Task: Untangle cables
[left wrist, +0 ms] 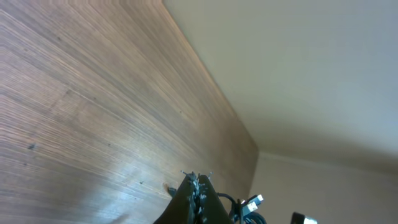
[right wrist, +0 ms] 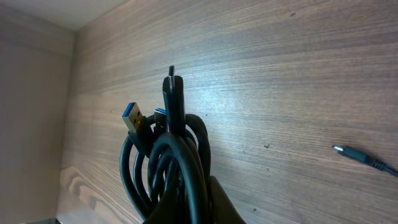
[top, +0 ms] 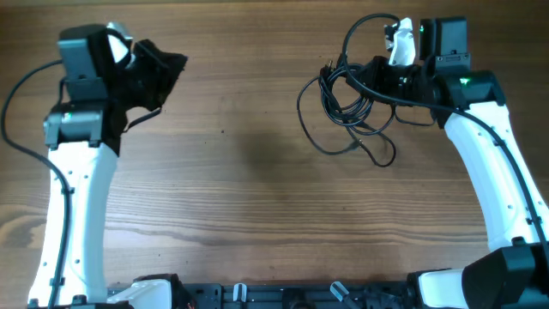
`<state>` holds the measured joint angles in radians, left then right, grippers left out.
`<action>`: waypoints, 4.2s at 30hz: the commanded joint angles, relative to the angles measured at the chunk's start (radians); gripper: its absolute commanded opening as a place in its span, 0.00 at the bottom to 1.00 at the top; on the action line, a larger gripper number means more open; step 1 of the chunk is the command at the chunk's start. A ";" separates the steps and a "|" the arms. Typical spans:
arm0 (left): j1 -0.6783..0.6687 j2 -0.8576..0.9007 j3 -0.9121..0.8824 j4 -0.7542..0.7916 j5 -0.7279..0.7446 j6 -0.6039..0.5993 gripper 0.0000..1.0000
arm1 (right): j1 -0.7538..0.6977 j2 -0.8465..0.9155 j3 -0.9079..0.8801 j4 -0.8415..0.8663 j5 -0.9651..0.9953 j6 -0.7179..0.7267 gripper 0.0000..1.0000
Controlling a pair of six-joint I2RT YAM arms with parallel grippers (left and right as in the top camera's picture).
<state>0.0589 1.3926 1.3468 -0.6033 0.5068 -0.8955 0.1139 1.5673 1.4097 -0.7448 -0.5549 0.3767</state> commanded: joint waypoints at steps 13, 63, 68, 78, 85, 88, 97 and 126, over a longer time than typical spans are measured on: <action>-0.414 0.033 0.015 0.077 0.066 0.245 0.32 | -0.007 0.000 0.015 0.044 -0.415 -0.493 0.04; -0.391 0.034 0.015 0.367 0.035 0.243 0.13 | 0.037 0.008 -0.011 -0.106 -0.018 -0.243 0.04; -0.506 0.094 0.014 0.080 0.005 0.376 0.54 | 0.037 0.008 -0.011 -0.098 -0.032 -0.243 0.04; -0.591 0.258 0.013 0.224 -0.063 0.372 0.55 | 0.037 0.008 -0.011 -0.098 -0.142 -0.277 0.04; -0.591 0.258 0.013 0.282 -0.063 0.372 0.21 | 0.037 0.008 -0.011 -0.099 -0.142 -0.276 0.04; -0.583 0.254 0.013 0.282 -0.063 0.371 0.04 | 0.037 0.008 -0.011 -0.103 -0.141 -0.273 0.04; -0.209 0.069 0.015 0.315 0.456 0.106 0.04 | 0.034 0.014 -0.011 -0.117 -0.061 -0.273 0.04; -0.555 0.177 0.012 0.096 -0.152 0.123 0.60 | -0.050 0.125 -0.011 -0.073 -0.129 -0.167 0.04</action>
<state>-0.4454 1.5082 1.3533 -0.5507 0.4805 -0.7444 0.0654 1.7016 1.3937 -0.8234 -0.6258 0.1982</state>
